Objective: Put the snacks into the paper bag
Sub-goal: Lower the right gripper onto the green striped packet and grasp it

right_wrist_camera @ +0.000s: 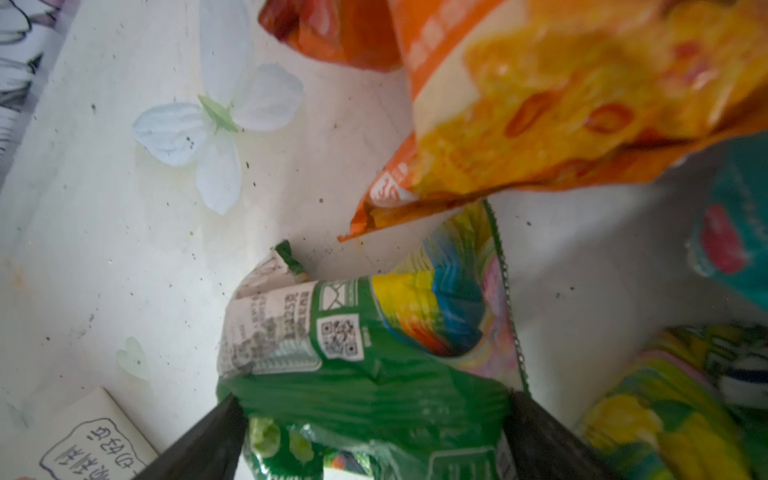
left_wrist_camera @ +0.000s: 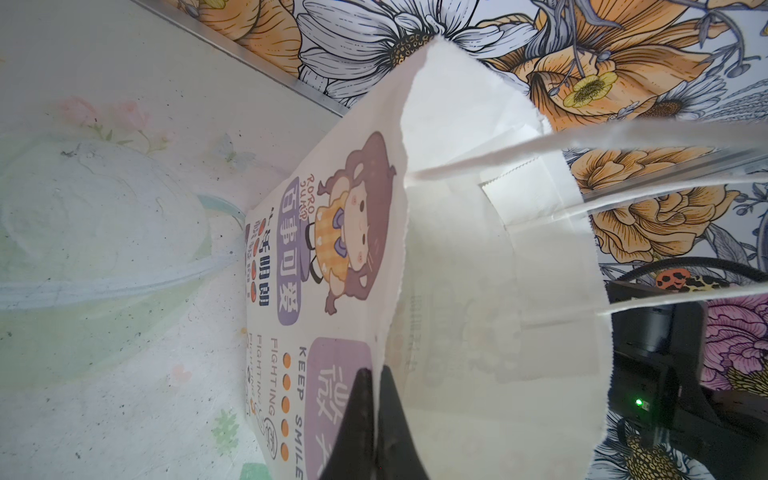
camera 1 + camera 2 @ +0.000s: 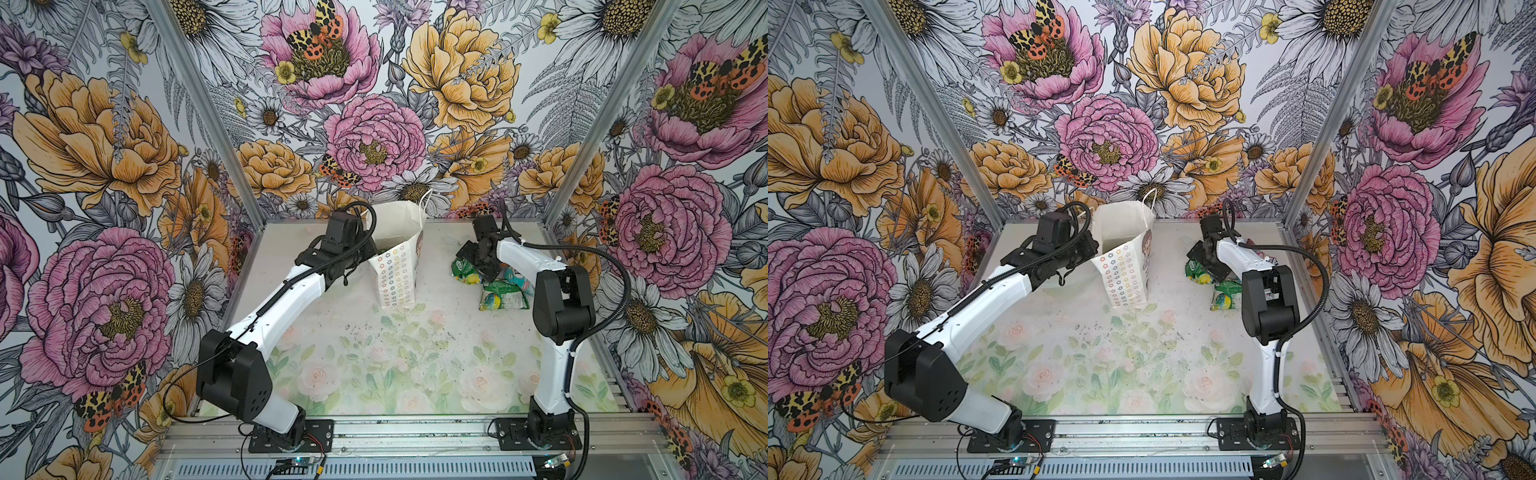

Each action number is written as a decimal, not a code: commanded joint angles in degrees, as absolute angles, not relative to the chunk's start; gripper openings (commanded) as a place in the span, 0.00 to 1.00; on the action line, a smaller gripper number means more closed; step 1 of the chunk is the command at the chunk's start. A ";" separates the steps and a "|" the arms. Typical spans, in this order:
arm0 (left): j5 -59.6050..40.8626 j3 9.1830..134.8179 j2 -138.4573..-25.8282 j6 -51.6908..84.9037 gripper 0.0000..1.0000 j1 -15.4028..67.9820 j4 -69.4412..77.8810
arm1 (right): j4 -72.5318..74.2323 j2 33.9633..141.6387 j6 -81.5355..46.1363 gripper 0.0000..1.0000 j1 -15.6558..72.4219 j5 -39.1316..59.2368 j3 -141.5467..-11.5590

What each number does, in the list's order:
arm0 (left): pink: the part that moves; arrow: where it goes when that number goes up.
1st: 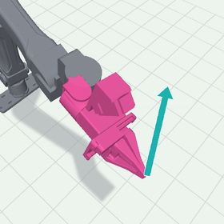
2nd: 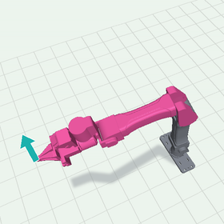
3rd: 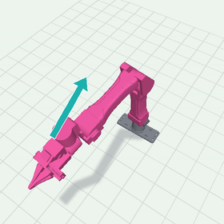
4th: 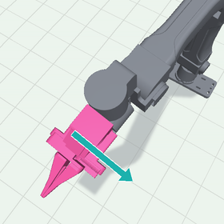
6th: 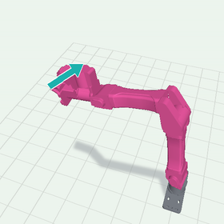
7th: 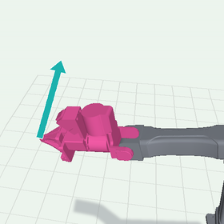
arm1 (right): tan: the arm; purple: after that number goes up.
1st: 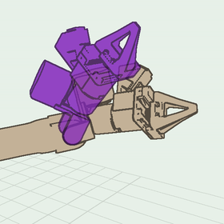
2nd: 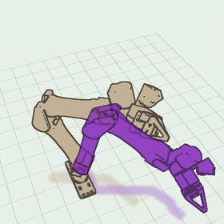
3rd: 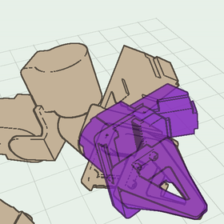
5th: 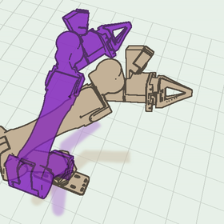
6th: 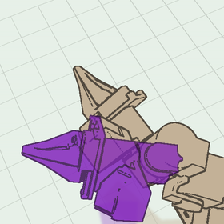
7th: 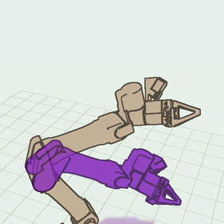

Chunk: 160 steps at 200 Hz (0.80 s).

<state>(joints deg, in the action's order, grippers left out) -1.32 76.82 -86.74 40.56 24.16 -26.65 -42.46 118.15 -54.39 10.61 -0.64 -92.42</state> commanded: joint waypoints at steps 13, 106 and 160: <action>-2.02 77.02 -86.67 40.25 0.00 24.44 -24.43 | -43.42 119.21 -50.17 0.96 11.57 -3.70 -89.72; -1.66 76.56 -85.88 40.25 0.00 24.87 -24.40 | -42.68 120.81 -45.69 0.59 11.87 -2.46 -89.91; -1.58 76.61 -85.59 40.19 0.00 24.94 -24.37 | -41.84 117.71 -44.43 0.22 11.84 0.43 -89.83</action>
<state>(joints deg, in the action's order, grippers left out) -1.32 76.82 -86.74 40.58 24.53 -26.61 -40.71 118.52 -45.52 11.46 -1.17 -90.59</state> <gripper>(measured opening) 0.052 0.251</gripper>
